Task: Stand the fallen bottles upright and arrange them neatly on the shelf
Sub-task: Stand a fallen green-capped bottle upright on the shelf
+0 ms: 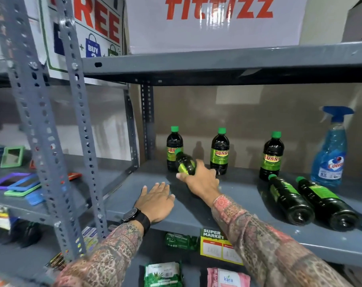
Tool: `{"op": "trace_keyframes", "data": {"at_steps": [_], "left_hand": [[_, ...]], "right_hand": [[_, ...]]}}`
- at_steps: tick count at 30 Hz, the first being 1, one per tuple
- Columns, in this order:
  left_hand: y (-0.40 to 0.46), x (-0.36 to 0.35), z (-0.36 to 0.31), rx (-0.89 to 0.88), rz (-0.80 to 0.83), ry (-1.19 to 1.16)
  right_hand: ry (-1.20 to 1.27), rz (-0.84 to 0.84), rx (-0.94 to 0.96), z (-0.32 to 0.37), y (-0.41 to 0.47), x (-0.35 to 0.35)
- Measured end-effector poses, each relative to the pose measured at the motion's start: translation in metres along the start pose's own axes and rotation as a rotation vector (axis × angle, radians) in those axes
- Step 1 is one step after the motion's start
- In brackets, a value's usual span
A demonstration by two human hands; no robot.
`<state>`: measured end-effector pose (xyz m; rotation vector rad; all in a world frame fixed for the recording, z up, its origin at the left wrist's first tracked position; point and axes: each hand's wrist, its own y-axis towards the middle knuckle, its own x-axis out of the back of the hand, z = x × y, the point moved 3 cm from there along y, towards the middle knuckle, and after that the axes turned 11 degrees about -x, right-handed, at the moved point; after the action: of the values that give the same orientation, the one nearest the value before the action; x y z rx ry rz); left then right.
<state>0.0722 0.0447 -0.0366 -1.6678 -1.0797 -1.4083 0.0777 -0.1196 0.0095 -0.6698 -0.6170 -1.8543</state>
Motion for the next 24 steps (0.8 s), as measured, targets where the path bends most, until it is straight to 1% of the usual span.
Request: {"op": "trace_keyframes", "data": {"at_steps": [4,6,9,11,15,17,21,24], "left_hand": [[-0.002,0.001,-0.001,0.005,0.002,0.0],[-0.002,0.002,-0.001,0.0,-0.001,0.002],[-0.002,0.002,0.0,-0.007,-0.004,0.005],[-0.002,0.002,0.001,-0.006,-0.007,0.003],[-0.002,-0.001,0.001,-0.015,-0.021,-0.001],[-0.002,-0.001,0.002,-0.013,-0.018,-0.005],[0.0,-0.002,0.003,-0.011,-0.017,-0.01],[0.0,-0.002,0.002,-0.011,-0.029,-0.01]], "right_hand": [[0.501,0.057,-0.012,-0.005,0.006,-0.018],[0.59,0.094,0.011,-0.007,0.008,-0.022],[0.553,0.099,0.07,-0.009,0.009,-0.021],[0.499,0.07,0.102,-0.011,0.01,-0.022],[0.32,-0.071,0.13,-0.012,0.008,-0.027],[0.326,-0.109,0.148,-0.013,0.01,-0.027],[0.409,-0.008,0.16,-0.015,0.012,-0.026],[0.374,-0.083,0.169,-0.012,0.008,-0.026]]}}
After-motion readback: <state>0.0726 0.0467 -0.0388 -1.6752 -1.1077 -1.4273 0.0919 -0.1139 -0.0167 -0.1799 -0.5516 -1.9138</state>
